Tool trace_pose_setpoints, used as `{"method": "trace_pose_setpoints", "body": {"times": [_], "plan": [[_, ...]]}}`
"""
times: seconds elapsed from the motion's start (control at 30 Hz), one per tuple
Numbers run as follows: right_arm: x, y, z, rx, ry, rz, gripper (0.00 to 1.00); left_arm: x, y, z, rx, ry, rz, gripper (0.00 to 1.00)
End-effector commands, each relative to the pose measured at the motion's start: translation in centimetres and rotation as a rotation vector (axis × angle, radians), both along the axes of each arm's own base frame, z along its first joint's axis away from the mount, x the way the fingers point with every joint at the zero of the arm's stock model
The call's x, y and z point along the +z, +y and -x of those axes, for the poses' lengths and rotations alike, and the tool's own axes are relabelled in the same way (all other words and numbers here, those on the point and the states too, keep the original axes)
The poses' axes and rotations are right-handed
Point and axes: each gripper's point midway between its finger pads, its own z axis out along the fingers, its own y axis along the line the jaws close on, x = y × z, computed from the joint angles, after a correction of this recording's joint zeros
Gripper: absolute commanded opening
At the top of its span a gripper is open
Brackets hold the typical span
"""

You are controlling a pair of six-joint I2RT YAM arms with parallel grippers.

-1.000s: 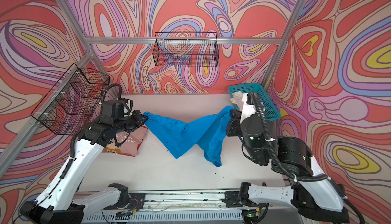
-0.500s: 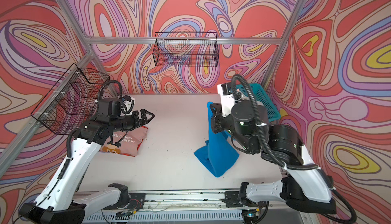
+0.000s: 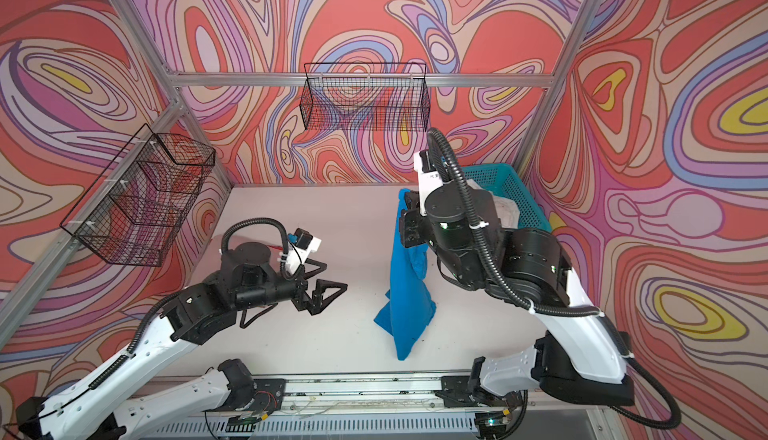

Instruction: Fold and stack the t-shirts

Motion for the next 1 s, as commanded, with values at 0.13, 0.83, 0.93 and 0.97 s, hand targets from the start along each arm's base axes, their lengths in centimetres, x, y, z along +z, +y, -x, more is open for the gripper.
{"method": "trace_pose_setpoints", "body": {"times": [0.13,0.83,0.93,0.97], "plan": [[-0.1,-0.3,-1.9,-0.167,0.008,-0.004,0.0,-4.0,-2.1,1.5,-0.026,-0.301,-0.253,1.0],[-0.1,1.7,-3.0,-0.059,0.097,-0.092,0.0,-17.9,-10.1,2.1,-0.121,-0.854,-1.022,1.0],[-0.1,1.8,-3.0,-0.048,0.101,-0.094,0.0,-19.5,-10.7,1.7,-0.119,-0.881,-1.074,1.0],[-0.1,1.9,-3.0,-0.044,0.103,-0.093,0.0,-19.9,-10.8,1.3,-0.112,-0.891,-1.101,1.0]]}}
